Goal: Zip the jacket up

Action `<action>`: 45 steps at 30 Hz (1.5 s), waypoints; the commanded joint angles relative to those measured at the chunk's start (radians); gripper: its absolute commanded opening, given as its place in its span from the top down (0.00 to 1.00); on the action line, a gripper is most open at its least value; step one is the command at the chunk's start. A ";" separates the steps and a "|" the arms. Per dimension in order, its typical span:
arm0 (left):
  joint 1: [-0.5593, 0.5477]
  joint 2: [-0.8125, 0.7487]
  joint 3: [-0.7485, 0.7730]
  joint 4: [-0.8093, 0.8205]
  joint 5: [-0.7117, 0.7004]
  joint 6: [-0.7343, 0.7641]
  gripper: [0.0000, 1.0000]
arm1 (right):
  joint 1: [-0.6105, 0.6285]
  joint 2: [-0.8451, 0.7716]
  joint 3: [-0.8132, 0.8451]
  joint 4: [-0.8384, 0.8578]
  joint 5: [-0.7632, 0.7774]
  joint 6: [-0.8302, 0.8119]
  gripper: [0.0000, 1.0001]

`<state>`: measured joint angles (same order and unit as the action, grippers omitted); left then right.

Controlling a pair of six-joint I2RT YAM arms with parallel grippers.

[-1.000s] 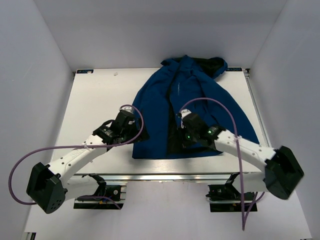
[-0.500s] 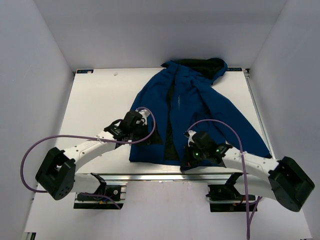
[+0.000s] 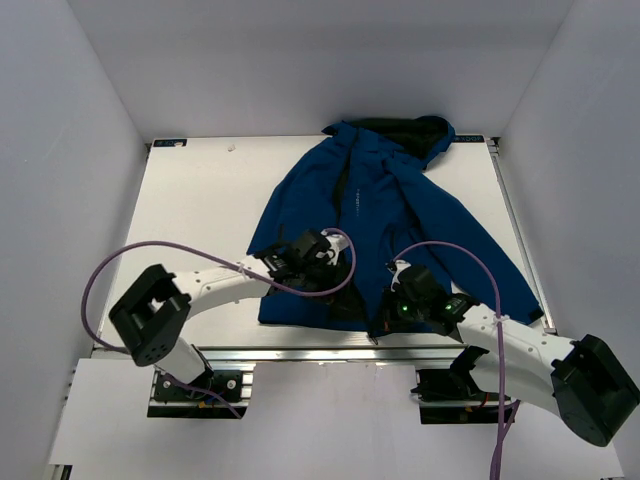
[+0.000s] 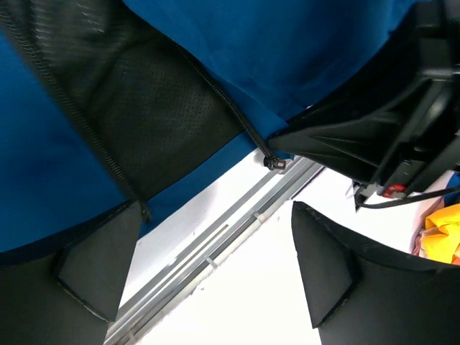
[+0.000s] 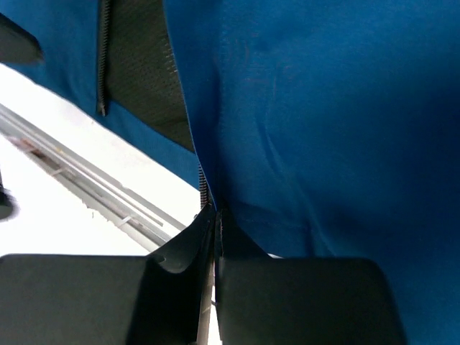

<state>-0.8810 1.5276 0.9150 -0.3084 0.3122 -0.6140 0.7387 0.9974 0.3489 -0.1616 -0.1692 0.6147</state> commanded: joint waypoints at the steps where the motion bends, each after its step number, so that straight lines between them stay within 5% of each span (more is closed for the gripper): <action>1: -0.019 0.054 0.054 0.002 0.002 0.019 0.07 | -0.007 -0.028 -0.008 -0.009 0.046 0.036 1.00; 9: -0.035 0.121 0.081 0.158 0.108 -0.030 0.15 | -0.018 -0.177 -0.016 0.072 -0.023 0.072 1.00; 18: -0.035 0.175 0.047 0.298 0.215 -0.121 0.20 | -0.018 -0.155 -0.010 0.068 -0.053 0.053 1.00; 27: -0.035 0.210 0.058 0.236 0.174 -0.125 0.39 | -0.022 -0.178 -0.041 0.067 -0.015 0.086 1.00; 45: -0.053 0.255 0.044 0.295 0.237 -0.119 0.44 | -0.061 -0.163 -0.088 0.145 -0.112 0.142 1.00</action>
<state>-0.9295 1.7706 0.9443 -0.0525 0.5182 -0.7338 0.6807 0.8440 0.2729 -0.0723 -0.2413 0.7525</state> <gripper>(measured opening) 0.566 0.012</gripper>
